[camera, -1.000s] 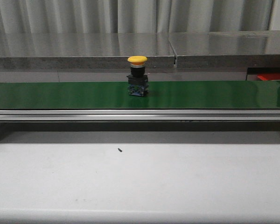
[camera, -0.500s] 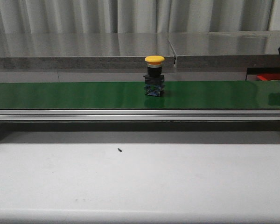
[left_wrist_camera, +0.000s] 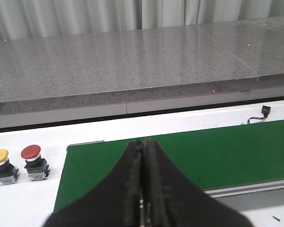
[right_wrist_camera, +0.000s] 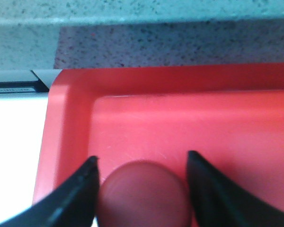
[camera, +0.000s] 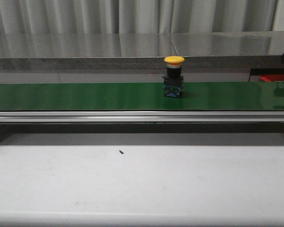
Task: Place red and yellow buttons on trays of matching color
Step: 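Lower the red button into the red tray, open the right gripper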
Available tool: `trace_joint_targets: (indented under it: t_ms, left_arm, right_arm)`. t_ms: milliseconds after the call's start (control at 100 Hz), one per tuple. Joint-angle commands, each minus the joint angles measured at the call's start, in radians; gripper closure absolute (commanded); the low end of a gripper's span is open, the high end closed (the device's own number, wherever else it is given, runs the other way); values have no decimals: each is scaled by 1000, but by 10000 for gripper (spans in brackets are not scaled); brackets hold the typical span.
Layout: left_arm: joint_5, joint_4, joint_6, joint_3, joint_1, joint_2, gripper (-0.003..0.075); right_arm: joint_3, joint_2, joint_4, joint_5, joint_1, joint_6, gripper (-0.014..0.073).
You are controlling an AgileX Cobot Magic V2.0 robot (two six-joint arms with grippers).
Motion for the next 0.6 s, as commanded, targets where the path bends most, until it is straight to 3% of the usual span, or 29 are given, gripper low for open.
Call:
trace_joint_targets:
  t_ms: [0,90,310,590]
  left_arm:
    - [-72,-14,1,-25,-5,3,739]
    - [-72,-14,1,-25,-5,3,739]
    - [-72,-14,1,-25,-5,3,739]
    - [-72,-14,1,-25,-5,3,739]
  right_arm:
    - [-33,-78,10,-53,-7,-1,40]
    - [-33,-91,10,-50,-7,-1,-22]
    - [-41,-183,10,-20,-7,-1,-26]
    - [-39,-337,8,221,-7,-9,-25]
